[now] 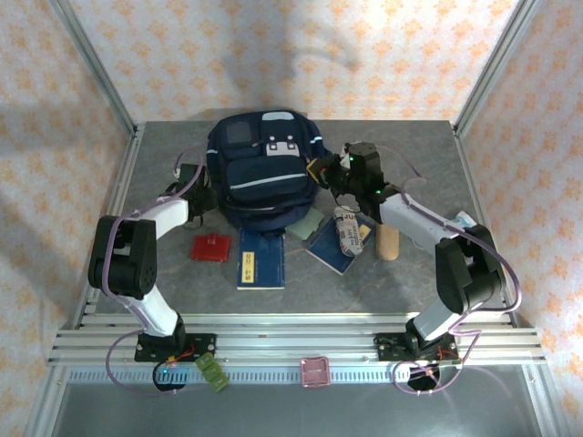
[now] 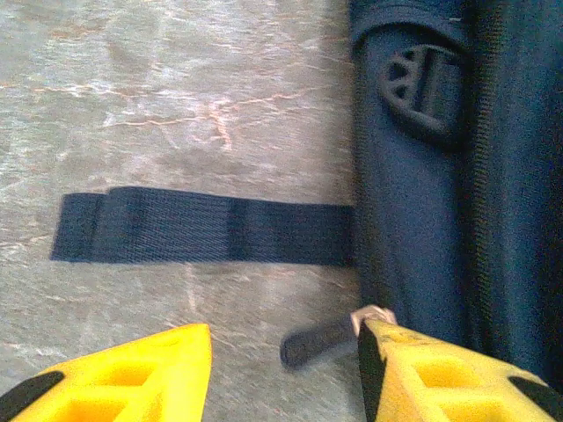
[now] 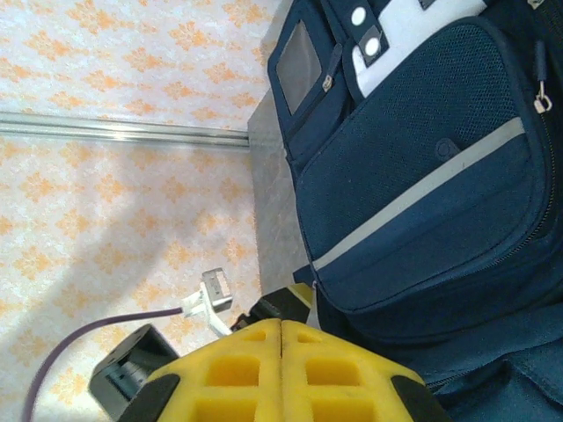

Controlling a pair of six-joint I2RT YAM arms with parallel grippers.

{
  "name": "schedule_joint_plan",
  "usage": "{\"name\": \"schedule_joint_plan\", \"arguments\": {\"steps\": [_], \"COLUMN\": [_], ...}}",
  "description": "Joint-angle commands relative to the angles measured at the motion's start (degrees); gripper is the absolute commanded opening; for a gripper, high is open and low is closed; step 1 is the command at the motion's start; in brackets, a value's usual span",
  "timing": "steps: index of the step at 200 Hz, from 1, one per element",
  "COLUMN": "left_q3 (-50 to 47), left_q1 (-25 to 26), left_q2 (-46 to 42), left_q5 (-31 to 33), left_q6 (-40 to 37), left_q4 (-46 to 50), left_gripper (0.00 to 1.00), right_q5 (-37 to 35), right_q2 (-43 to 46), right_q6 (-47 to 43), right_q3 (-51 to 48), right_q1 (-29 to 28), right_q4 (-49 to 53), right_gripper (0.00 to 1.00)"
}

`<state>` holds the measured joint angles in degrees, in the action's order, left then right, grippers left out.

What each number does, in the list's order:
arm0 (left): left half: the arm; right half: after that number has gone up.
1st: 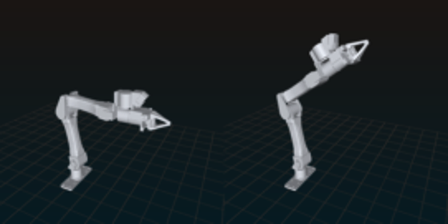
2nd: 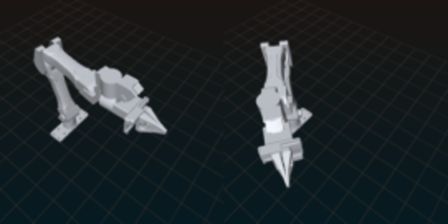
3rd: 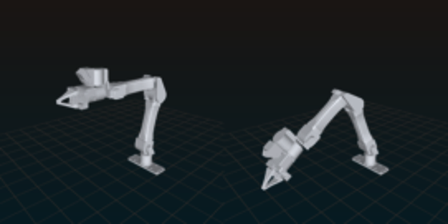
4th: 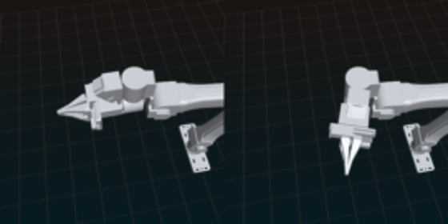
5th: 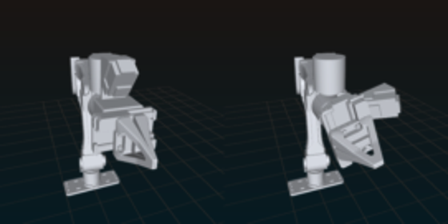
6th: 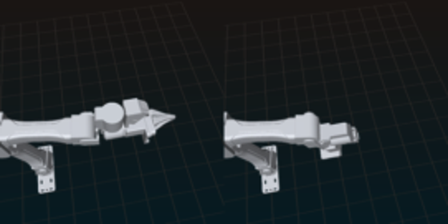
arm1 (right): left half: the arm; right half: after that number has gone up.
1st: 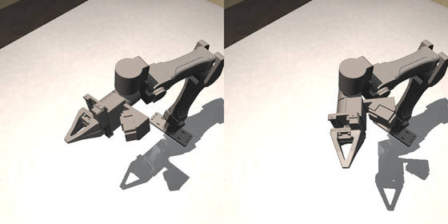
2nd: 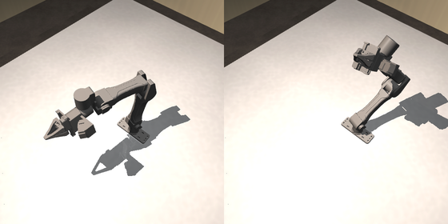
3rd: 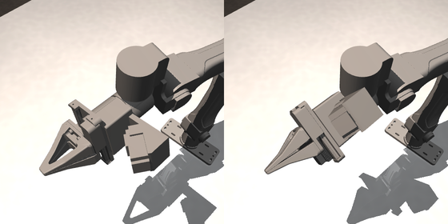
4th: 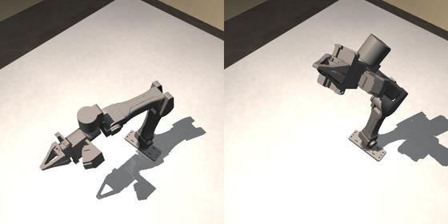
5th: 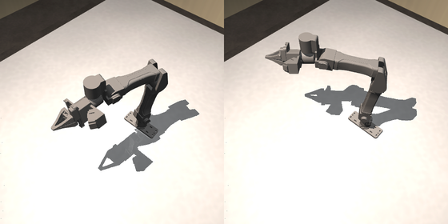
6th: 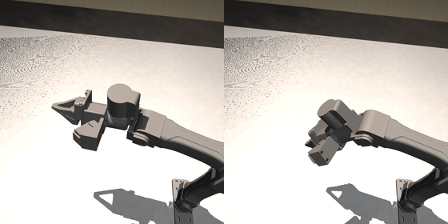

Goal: Pack the student bag

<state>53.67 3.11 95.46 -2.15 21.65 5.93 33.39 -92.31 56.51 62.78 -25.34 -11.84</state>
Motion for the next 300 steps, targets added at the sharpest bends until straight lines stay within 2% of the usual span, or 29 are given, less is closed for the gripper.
{"name": "schedule_joint_plan", "arguments": {"steps": [1,14,29,49,75,130,147,188,203,230,250,286,300], "left_q3": [-2.54,-4.29,-6.76,-11.35,-18.02,-29.91,-32.53,-35.47,-35.81,-37.71,-38.71,-38.31,-38.03], "left_q1": [1.3,2.17,3.72,6.55,12.21,22.76,24.66,27.79,28.6,29.27,30.05,32.15,32.97], "left_q2": [-6.46,-10.4,-15.07,-20.81,-26.17,-35.19,-35.69,-32.32,-29.96,-28.22,-27.81,-26.34,-26.29], "left_q5": [-3.39,-4.99,-7.06,-9.61,-9.33,-4.54,-3.49,-5.74,-6.22,-8.71,-10.31,-14.65,-15.26], "left_q6": [1.7,2.34,3.62,6.01,9.42,19.79,21.83,24.06,23.97,24.57,25.15,24.77,24.72], "left_q4": [-0.75,-0.49,-0.15,0.67,2.57,5.6,5.2,0.26,-0.7,-3.56,-5.65,-7.85,-7.68], "left_gripper": [0.52,0.54,0.57,0.59,0.6,0.6,0.59,0.55,0.5,0.32,0.2,0.11,0.1], "right_q5": [-0.25,-0.76,-1.13,0.58,2.5,3.44,3.78,4.2,4.55,7.88,13.75,20.99,22.09], "right_q2": [-1.73,-2.51,-2.56,-1.78,0.07,-1.18,-3.69,-9.5,-10.8,-13.87,-15.9,-15.42,-14.31], "right_q6": [-6.16,-10.8,-14.99,-18.56,-21.15,-22.34,-21.97,-21.48,-21.86,-23.24,-23.89,-23.73,-23.53], "right_q3": [3.18,5.55,6.43,4.22,-0.95,-9.96,-10.69,-9.01,-8.67,-7.32,-6.69,-7.19,-7.53], "right_q1": [-1.12,-2.17,-3.44,-4.58,-6.95,-14.26,-16.45,-19.22,-19.31,-20.09,-21.09,-22.47,-22.5], "right_q4": [4.59,10.1,14.46,16.48,16.93,15.09,13.71,13.72,13.99,13.42,10.83,5.52,4.3], "right_gripper": [0.18,0.31,0.4,0.48,0.55,0.56,0.56,0.56,0.56,0.55,0.52,0.5,0.43]}}
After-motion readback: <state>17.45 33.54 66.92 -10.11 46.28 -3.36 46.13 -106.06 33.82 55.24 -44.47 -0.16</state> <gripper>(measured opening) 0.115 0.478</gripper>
